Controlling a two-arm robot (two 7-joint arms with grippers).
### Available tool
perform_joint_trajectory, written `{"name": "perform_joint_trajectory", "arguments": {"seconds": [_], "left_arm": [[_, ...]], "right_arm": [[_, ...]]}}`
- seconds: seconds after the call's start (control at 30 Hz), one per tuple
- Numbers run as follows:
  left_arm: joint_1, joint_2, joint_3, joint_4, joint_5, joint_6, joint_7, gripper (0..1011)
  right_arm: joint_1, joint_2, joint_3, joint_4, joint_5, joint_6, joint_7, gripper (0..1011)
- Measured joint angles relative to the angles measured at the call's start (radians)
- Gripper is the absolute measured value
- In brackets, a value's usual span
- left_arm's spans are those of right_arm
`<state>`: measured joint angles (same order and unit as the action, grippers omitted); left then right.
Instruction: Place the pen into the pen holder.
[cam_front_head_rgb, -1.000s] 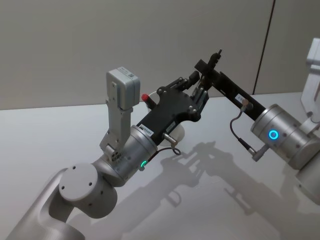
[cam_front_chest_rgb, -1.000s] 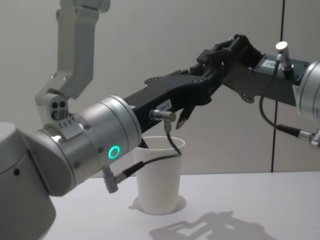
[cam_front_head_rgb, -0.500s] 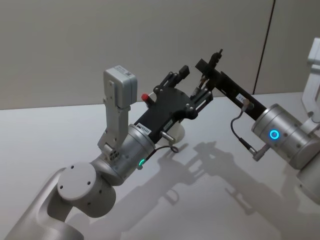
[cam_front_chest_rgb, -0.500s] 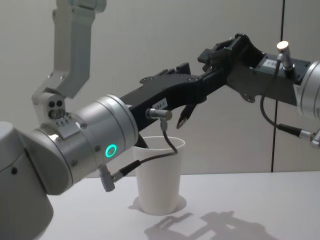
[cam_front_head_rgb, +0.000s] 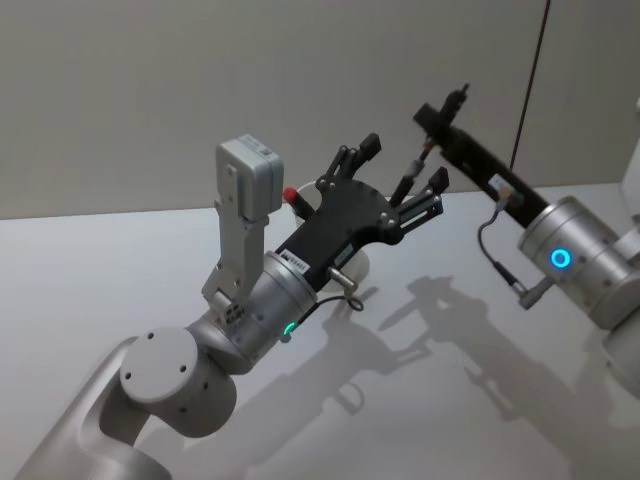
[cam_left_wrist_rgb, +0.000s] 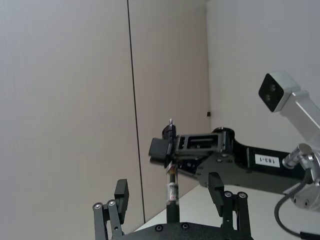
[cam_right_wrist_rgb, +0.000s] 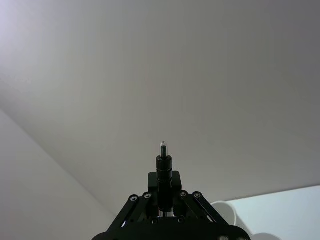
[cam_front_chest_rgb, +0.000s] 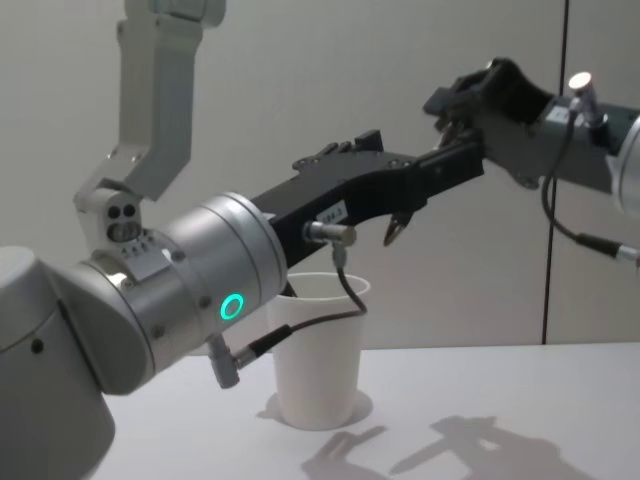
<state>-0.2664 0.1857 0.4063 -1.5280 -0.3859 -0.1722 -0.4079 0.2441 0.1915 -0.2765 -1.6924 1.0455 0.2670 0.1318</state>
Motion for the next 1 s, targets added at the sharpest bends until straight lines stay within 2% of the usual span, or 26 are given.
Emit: {"name": "perform_joint_trajectory", "arguments": {"seconds": [0.3,0.6,0.7,0.87,1.0], "left_arm": [[0.000,0.001,-0.002,0.000,0.000,0.000,0.000,1000],[-0.001,0.001,-0.003,0.000,0.000,0.000,0.002,1000],[-0.001,0.001,-0.003,0.000,-0.001,0.000,0.002,1000],[-0.001,0.001,-0.004,0.000,-0.001,0.000,0.002,1000],[0.001,0.004,-0.005,-0.002,0.001,0.003,0.006,1000]], "right_arm": [[-0.005,0.012,0.021,-0.020,0.015,-0.074,-0.040,130],[-0.021,0.021,0.045,-0.038,0.086,-0.170,-0.063,130],[-0.026,0.022,0.051,-0.045,0.097,-0.206,-0.073,130],[-0.031,0.023,0.056,-0.053,0.089,-0.254,-0.091,130],[-0.032,0.023,0.057,-0.057,0.058,-0.285,-0.108,130]]}}
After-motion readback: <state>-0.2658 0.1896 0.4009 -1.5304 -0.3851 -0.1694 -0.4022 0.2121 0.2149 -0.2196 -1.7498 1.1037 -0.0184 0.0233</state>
